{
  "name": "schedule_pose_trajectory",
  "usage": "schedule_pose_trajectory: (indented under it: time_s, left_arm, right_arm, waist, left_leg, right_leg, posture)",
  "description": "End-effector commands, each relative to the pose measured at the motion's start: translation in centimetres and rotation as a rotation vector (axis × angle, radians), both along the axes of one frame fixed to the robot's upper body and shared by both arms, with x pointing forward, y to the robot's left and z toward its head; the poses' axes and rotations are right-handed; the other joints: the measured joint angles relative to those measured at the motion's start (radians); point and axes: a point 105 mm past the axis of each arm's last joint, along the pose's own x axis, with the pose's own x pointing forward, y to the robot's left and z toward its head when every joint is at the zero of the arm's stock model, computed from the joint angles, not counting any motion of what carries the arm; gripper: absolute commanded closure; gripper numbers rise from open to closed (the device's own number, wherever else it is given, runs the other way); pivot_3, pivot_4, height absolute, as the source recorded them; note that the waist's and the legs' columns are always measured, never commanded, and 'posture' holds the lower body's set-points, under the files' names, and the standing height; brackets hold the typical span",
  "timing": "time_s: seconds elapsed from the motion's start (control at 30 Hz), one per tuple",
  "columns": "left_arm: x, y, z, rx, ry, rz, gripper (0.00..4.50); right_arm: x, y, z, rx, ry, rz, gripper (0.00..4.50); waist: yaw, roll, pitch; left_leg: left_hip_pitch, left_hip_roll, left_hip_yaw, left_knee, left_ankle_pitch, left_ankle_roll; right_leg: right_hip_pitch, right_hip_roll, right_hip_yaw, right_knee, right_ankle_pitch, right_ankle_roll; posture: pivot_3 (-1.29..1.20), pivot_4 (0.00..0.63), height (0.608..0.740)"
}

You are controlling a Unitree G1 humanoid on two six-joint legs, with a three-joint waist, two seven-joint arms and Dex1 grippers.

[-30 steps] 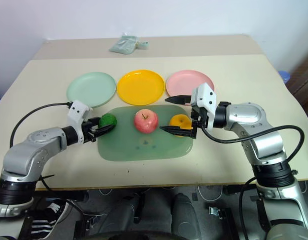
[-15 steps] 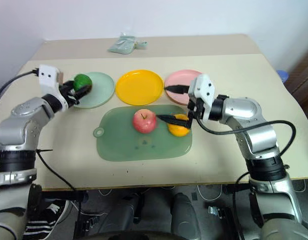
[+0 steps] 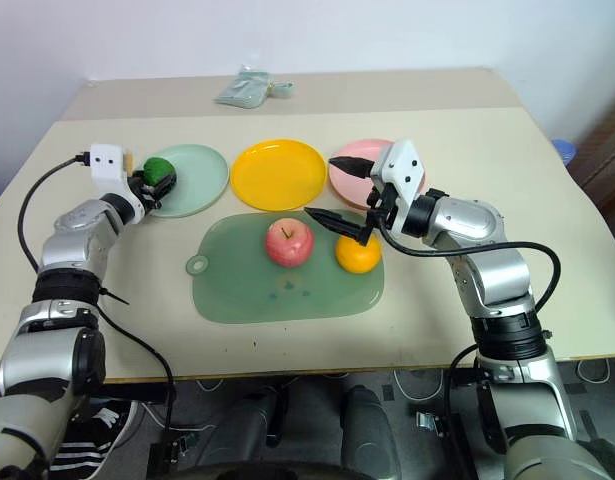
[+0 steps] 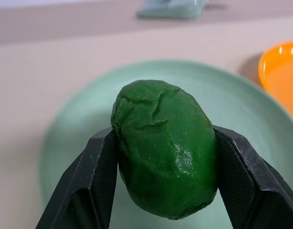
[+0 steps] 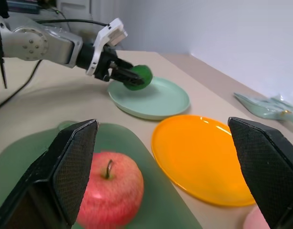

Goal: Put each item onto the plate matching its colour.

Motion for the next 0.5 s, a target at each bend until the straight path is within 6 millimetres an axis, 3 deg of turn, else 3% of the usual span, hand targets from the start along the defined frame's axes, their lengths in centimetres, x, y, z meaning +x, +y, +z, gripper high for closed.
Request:
schedule_pose_trajectory:
  time_s: [0.03,0.17,0.2,0.33,0.5]
  left_arm:
    - [0.5,-0.1,2.3,0.02,-0.074,-0.029,1.85]
    - [0.5,0.0,2.6,0.037,-0.086,-0.041,0.24]
    - [0.6,0.0,2.8,0.033,-0.093,-0.045,0.06]
    - [0.3,-0.6,4.3,0.015,-0.151,-0.103,0.06]
    - [-1.9,-3.2,7.4,0.014,-0.253,-0.389,0.06]
  right_arm:
    - [0.0,-0.6,0.8,0.01,-0.059,-0.018,0.0]
    - [0.2,-0.7,0.7,0.009,-0.064,-0.022,0.0]
    - [0.2,-0.8,0.6,0.009,-0.066,-0.023,0.0]
    - [0.3,-0.9,0.5,0.007,-0.071,-0.023,0.0]
    - [0.1,-1.3,0.3,-0.005,-0.07,-0.017,0.0]
  waist:
    - [0.001,0.0,0.0]
    - [0.001,0.0,0.0]
    - [0.001,0.0,0.0]
    - [-0.001,0.0,0.0]
    - [-0.002,0.0,0.0]
  left_leg:
    - [0.0,0.0,0.0,0.0,0.0,0.0]
    - [0.0,0.0,0.001,0.0,0.0,0.0]
    - [0.0,0.0,0.001,0.0,0.0,0.0]
    - [0.0,0.0,0.001,0.0,0.0,0.0]
    - [0.0,0.0,0.001,0.0,0.0,0.0]
  right_leg:
    - [0.0,0.0,0.0,0.0,0.0,0.0]
    - [0.0,0.0,0.0,0.0,0.0,0.0]
    - [0.0,0.0,0.0,0.0,0.0,0.0]
    - [0.0,0.0,0.0,0.0,0.0,0.0]
    - [0.0,0.0,0.0,0.0,0.0,0.0]
  posture:
    - [0.0,0.15,0.74]
    - [0.0,0.15,0.74]
    - [0.0,0.15,0.74]
    - [0.0,0.15,0.74]
    - [0.0,0.15,0.74]
